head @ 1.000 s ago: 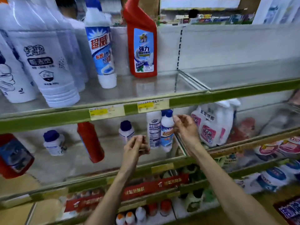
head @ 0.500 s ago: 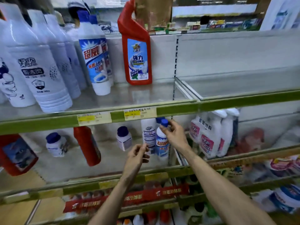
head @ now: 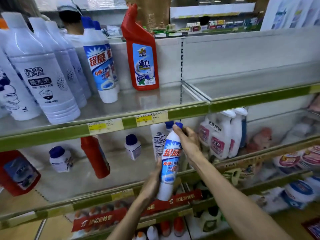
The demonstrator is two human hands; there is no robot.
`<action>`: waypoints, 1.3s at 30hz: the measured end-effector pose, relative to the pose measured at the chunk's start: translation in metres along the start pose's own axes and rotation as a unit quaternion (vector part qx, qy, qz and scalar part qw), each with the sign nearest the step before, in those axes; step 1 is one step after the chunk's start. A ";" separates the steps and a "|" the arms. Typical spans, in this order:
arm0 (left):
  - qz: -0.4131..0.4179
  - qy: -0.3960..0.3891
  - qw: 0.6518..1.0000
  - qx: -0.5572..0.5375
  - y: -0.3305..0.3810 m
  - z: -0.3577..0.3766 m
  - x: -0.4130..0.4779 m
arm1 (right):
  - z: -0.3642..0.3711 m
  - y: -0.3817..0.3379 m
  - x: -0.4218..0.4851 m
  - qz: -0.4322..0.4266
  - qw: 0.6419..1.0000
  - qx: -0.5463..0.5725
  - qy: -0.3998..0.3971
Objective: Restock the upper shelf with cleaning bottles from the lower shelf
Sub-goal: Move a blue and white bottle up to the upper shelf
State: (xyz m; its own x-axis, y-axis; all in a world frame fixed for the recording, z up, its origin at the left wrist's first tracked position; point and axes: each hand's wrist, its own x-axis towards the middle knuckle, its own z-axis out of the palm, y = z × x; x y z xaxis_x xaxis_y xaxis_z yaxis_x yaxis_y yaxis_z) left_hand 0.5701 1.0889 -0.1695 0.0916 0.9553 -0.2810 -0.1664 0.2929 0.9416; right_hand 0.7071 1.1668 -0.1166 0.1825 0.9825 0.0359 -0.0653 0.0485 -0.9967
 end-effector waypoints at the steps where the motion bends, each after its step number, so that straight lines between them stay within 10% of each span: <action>1: -0.033 0.002 0.999 -0.007 -0.002 -0.002 0.000 | 0.001 0.001 -0.003 0.006 1.000 0.010 -0.005; 13: -0.019 -0.067 0.997 -0.039 -0.007 -0.020 -0.054 | 0.012 -0.036 -0.078 0.009 0.983 0.176 -0.046; 22: 0.160 -0.089 0.980 -0.073 0.110 -0.024 -0.070 | 0.064 -0.168 -0.066 -0.110 0.975 0.145 -0.131; 39: 0.424 0.118 0.869 0.226 0.258 -0.077 -0.030 | 0.186 -0.290 0.009 -0.262 0.937 0.090 -0.211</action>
State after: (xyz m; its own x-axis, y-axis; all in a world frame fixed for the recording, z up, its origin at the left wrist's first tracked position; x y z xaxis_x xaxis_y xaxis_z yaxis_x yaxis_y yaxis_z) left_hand 0.4487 1.1388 0.0673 -0.0889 0.8171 0.5696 0.3313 -0.5150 0.7906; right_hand 0.5455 1.1947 0.1862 -0.1656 0.7967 0.5812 -0.2469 0.5371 -0.8066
